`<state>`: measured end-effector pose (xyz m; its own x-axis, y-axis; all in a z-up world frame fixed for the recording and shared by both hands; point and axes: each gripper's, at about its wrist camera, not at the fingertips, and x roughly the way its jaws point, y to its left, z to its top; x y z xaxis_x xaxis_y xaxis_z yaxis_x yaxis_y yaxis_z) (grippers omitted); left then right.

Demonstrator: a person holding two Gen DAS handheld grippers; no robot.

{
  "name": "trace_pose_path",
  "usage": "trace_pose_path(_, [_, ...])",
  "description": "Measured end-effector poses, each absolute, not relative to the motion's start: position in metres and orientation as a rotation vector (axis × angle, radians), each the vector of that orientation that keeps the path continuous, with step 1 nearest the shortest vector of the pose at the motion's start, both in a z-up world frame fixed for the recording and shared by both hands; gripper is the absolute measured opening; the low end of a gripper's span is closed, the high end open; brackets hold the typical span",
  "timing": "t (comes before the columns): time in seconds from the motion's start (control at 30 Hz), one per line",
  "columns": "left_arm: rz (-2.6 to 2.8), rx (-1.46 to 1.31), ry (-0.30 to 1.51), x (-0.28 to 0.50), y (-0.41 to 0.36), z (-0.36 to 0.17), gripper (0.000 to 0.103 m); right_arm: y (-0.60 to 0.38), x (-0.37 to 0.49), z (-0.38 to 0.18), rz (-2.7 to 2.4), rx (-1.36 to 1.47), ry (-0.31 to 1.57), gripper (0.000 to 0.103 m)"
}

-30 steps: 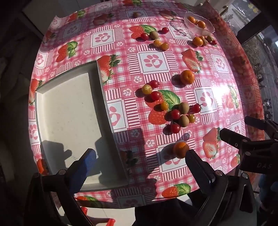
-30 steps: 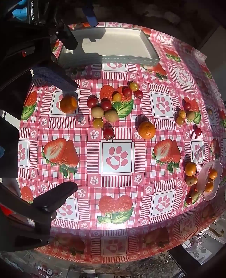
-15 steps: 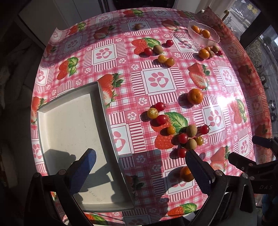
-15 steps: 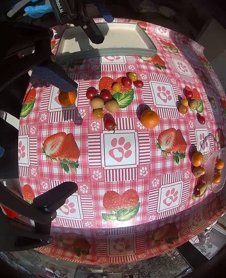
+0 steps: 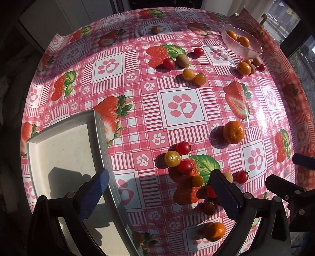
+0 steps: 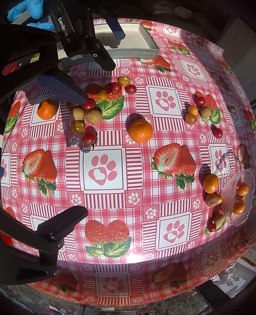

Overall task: Organize fruits
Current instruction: 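Move both grippers toward the cluster of cherry tomatoes and orange, then grasp the orange with the right gripper while the left gripper grasps a yellow cherry tomato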

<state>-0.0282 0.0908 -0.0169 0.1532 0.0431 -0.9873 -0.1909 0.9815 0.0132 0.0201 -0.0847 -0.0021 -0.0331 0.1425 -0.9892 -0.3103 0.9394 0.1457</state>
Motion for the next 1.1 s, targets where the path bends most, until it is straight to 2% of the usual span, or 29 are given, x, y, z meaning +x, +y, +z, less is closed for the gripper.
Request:
trace_pose_path(0.4, [0.192, -0.151, 1.42, -0.012, 0.098, -0.049, 0.103, -0.06, 0.057, -0.034, 0.399, -0.157, 1.556, 0.1])
trace_pose_path(0.47, [0.19, -0.155, 1.433, -0.01, 0.098, -0.054, 0.091, -0.055, 0.06, -0.038, 0.413, -0.165, 1.553, 0.1])
trace_pose_path(0.6, [0.192, -0.158, 1.454, -0.011, 0.098, -0.063, 0.091, -0.044, 0.063, -0.048, 0.433, -0.197, 1.555, 0.098])
trace_pose_path(0.7, [0.183, -0.147, 1.445, -0.01, 0.093, -0.064, 0.09, -0.037, 0.064, -0.058, 0.45, -0.201, 1.576, 0.072])
trace_pose_path(0.77, [0.174, -0.151, 1.45, -0.007, 0.087, -0.066, 0.076, -0.034, 0.065, -0.065, 0.452, -0.195, 1.595, 0.068])
trace_pose_path(0.87, [0.181, -0.147, 1.478, -0.006, 0.083, -0.076, 0.069, -0.025, 0.064, -0.066, 0.468, -0.217, 1.574, 0.066])
trace_pose_path(0.9, [0.185, -0.148, 1.478, -0.008, 0.082, -0.078, 0.069, -0.022, 0.063, -0.067, 0.474, -0.226, 1.573, 0.061])
trace_pose_path(0.93, [0.188, -0.152, 1.47, -0.009, 0.082, -0.078, 0.069, -0.017, 0.063, -0.067, 0.476, -0.244, 1.563, 0.051])
trace_pose_path(1.0, [0.18, -0.16, 1.457, -0.011, 0.081, -0.077, 0.061, -0.011, 0.064, -0.069, 0.479, -0.27, 1.548, 0.04])
trace_pose_path(1.07, [0.161, -0.162, 1.443, -0.02, 0.082, -0.074, 0.044, -0.01, 0.064, -0.069, 0.485, -0.245, 1.541, 0.04])
trace_pose_path(1.1, [0.157, -0.157, 1.438, -0.021, 0.084, -0.072, 0.041, -0.011, 0.065, -0.069, 0.484, -0.23, 1.54, 0.04])
